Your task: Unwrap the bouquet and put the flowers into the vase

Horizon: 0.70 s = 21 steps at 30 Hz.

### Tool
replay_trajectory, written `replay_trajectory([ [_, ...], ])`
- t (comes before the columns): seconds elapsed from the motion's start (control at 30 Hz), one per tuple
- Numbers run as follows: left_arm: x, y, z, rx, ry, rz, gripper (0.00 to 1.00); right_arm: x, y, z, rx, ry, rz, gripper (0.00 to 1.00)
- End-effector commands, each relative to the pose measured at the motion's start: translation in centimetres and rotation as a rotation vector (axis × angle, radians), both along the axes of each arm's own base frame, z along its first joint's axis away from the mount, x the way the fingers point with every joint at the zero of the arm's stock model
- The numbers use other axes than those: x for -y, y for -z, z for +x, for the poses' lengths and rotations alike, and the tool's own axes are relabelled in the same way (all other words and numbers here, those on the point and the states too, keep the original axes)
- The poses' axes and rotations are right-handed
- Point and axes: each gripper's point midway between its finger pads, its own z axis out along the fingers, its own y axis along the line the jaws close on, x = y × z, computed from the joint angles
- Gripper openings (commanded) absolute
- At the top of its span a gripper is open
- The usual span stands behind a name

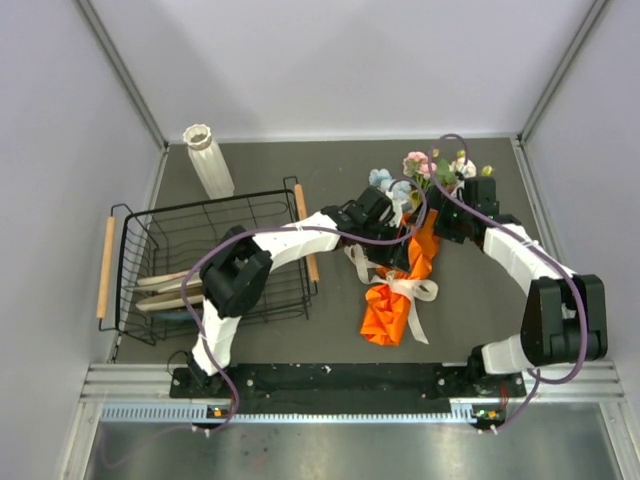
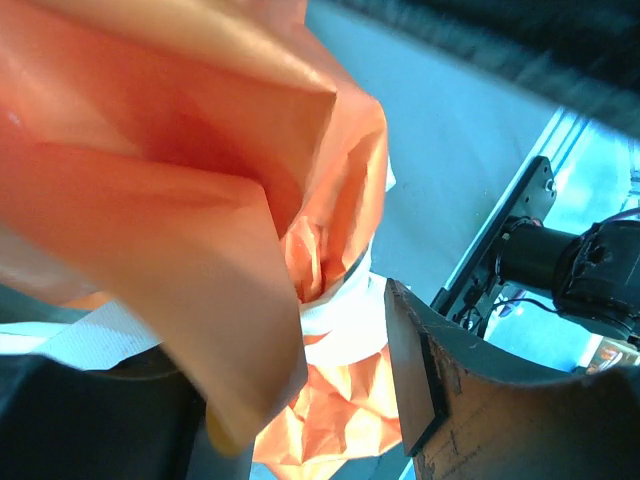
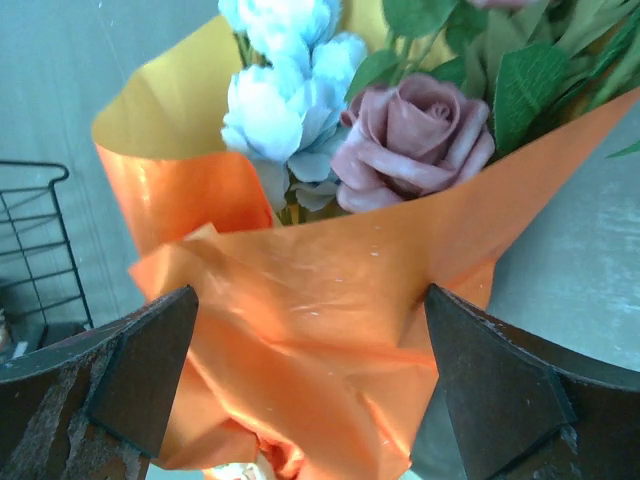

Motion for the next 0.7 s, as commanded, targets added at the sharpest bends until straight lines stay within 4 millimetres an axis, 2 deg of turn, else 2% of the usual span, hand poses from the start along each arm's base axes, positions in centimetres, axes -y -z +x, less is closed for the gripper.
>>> replay_trajectory([
  [0.0, 1.2, -5.2, -0.3, 0.077, 0.027, -0.127, 0.55, 2.6, -2.3, -0.4, -0.011, 0.093, -0.112, 0.99],
  [0.03, 0.9, -5.7, -0.4, 0.088, 0.027, -0.129, 0.58, 3.1, -2.6, -1.2, -0.011, 0.109, -0.126, 0.99],
  [0.1, 0.4, -7.3, -0.8, 0.128, 0.051, -0.153, 0.67, 3.7, -1.2, -3.5, -0.078, 0.130, -0.134, 0.99],
  [0.13, 0.2, -7.9, -1.1, 0.139, 0.062, -0.163, 0.69, 4.1, -1.7, -4.1, -0.067, 0.151, -0.112, 0.99],
  [0.17, -0.3, -8.8, -1.2, 0.162, 0.070, -0.173, 0.80, 3.6, -1.7, -4.8, -0.077, 0.131, -0.069, 0.99],
  [0.2, -0.6, -9.0, -1.3, 0.161, 0.073, -0.169, 0.87, 3.4, -0.9, -5.8, -0.095, 0.119, -0.052, 0.99],
  [0.3, -1.7, -9.9, -1.0, 0.177, 0.067, -0.174, 0.96, 2.8, -0.6, -7.0, -0.090, 0.090, -0.009, 0.99],
  [0.4, -2.9, -10.8, 0.3, 0.199, 0.029, -0.180, 0.96, 2.6, -0.4, -7.3, -0.060, 0.070, 0.004, 0.99],
  [0.5, -3.8, -10.5, 2.0, 0.179, -0.013, -0.178, 0.95, 2.2, -0.5, -7.2, -0.038, 0.062, 0.026, 0.99],
  [0.67, -2.8, -7.9, 4.0, 0.109, -0.024, -0.164, 0.91, 2.0, -0.3, -5.7, -0.012, 0.062, 0.048, 0.99],
])
